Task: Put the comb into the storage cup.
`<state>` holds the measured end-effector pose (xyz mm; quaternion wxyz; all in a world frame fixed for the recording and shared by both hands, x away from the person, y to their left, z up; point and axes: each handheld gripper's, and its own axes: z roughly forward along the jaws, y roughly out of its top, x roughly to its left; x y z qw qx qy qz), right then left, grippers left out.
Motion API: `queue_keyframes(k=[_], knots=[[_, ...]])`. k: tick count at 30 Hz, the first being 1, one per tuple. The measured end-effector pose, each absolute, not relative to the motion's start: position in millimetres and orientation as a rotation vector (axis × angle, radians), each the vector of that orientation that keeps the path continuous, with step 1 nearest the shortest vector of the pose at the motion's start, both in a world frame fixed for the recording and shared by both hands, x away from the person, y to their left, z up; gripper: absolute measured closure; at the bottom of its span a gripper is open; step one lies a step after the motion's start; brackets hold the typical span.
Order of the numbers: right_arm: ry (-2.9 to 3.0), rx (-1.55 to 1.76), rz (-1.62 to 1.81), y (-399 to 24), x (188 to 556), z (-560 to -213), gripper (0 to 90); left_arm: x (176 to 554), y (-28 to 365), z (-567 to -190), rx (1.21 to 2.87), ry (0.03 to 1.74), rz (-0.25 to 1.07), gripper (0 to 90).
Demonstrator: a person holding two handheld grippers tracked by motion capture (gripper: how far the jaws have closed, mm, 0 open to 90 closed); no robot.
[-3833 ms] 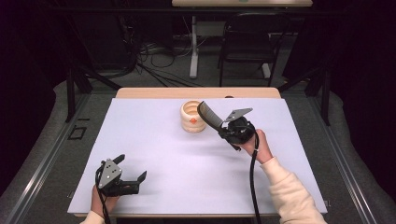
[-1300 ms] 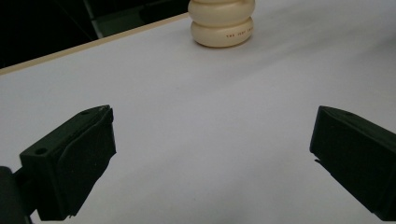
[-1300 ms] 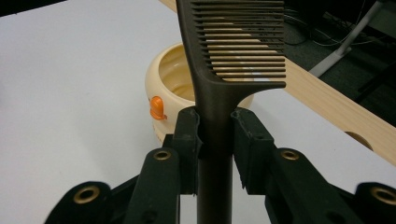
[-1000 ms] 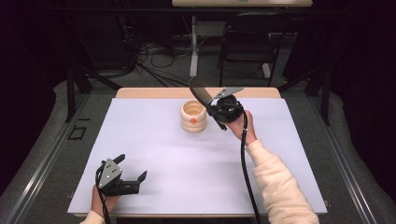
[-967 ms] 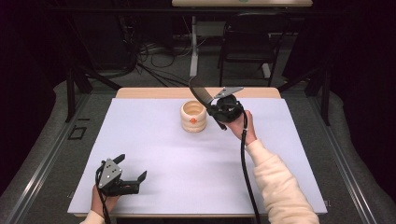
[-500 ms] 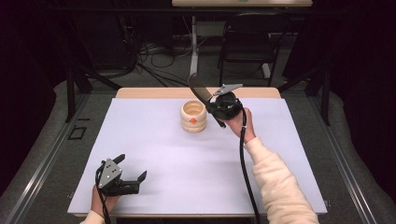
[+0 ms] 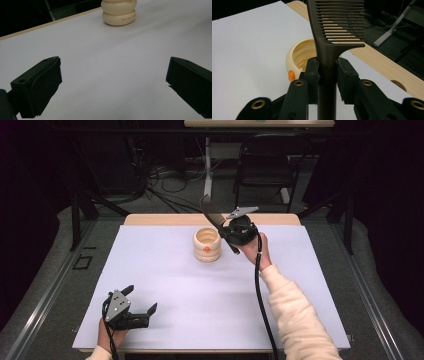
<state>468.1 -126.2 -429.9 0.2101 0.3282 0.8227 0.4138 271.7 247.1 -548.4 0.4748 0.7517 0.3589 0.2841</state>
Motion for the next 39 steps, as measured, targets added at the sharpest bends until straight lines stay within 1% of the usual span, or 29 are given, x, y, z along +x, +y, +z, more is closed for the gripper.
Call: queue_keyframes(k=[27, 39], knots=[[2.262, 0.88, 1.178, -111.4, 472.3, -412.5, 72.0, 270.9, 247.7, -547.1, 1.829, 0.872, 0.7, 0.0], [2.255, 0.881, 1.191, -104.6, 477.6, -412.5, 72.0, 270.8, 247.7, -547.0, 1.828, 0.871, 0.7, 0.0]])
